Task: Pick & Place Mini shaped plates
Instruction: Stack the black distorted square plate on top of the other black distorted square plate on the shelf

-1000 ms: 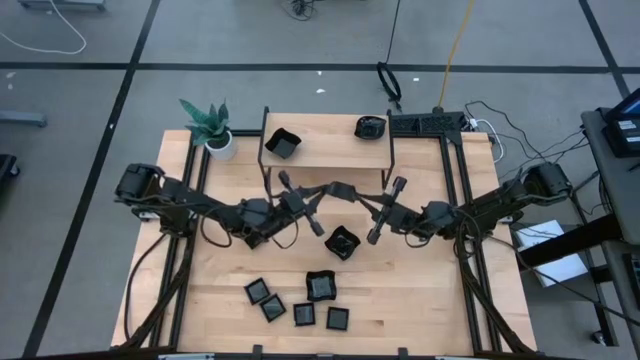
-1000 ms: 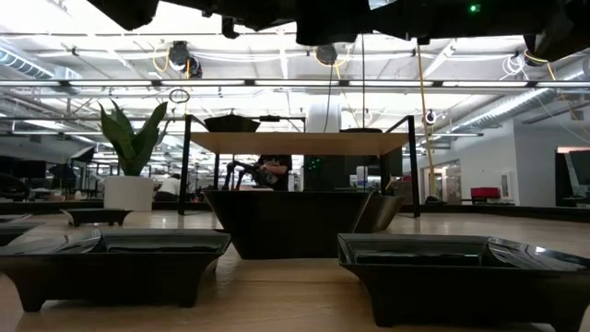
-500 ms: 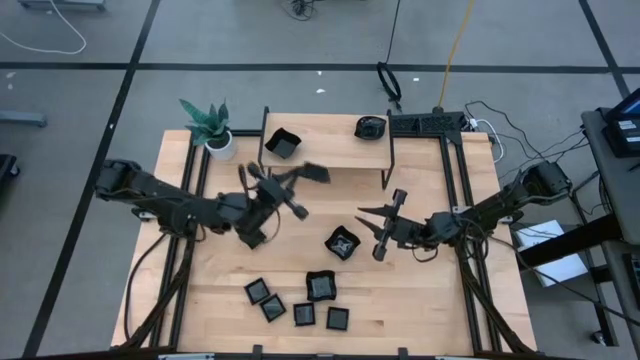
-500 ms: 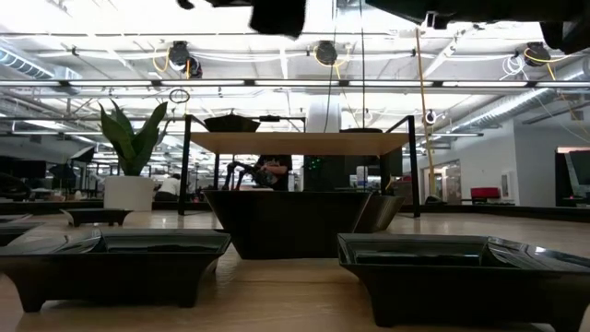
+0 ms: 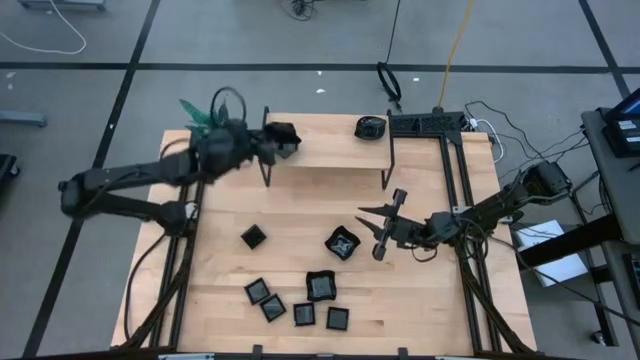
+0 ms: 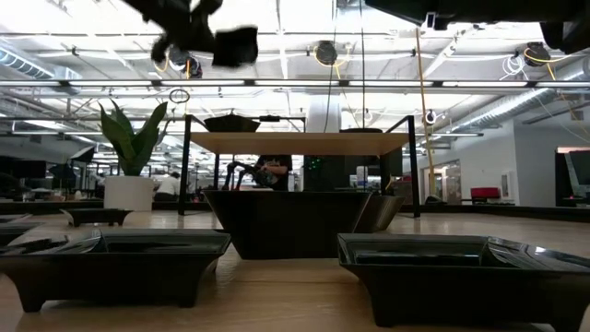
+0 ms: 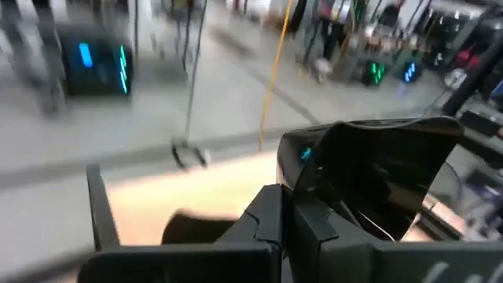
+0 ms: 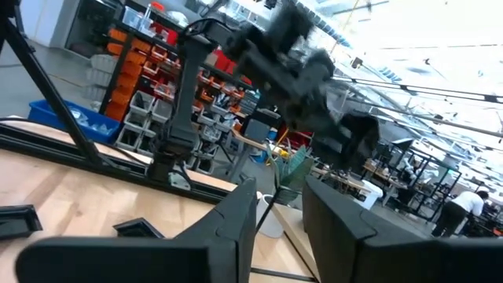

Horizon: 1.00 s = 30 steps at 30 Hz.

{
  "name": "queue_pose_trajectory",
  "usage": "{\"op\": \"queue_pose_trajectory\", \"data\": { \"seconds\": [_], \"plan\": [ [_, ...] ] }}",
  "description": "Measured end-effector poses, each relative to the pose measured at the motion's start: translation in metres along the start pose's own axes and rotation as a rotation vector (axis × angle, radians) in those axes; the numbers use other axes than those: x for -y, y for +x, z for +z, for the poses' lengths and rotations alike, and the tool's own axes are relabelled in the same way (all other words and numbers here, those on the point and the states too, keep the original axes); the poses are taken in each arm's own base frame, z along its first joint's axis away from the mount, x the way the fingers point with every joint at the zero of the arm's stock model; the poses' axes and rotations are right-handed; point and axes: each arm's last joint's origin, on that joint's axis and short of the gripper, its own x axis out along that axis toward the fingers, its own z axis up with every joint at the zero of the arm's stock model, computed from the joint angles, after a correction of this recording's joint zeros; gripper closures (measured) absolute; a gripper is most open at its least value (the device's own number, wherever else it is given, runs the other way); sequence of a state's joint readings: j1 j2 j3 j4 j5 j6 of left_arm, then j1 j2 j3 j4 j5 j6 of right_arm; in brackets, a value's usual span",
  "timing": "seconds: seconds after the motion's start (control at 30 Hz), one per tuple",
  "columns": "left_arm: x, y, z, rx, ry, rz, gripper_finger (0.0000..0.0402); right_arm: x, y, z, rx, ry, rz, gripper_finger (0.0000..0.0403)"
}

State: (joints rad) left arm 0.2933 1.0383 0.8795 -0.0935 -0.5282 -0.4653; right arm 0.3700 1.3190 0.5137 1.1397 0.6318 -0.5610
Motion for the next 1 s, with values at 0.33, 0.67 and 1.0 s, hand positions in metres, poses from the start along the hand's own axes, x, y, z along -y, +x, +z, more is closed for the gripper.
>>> {"op": "queue_pose_trajectory", "data": {
  "seconds": [0.33,0.67,1.0],
  "plan": [
    [-0.058,0.049,-0.010,-0.320,-0.127,-0.020,0.0400,0.002,0.001,-0.001,-0.003,-0.002,-0.008,0.0307],
    [-0.063,0.062,-0.020,-0.387,-0.108,-0.002,0.0399,0.001,0.001,-0.001,-0.008,-0.007,-0.004,0.0309],
    [-0.061,0.061,-0.020,-0.409,-0.116,-0.063,0.0354,0.001,0.001,-0.001,-0.008,-0.007,-0.004,0.0309]
  ]
}}
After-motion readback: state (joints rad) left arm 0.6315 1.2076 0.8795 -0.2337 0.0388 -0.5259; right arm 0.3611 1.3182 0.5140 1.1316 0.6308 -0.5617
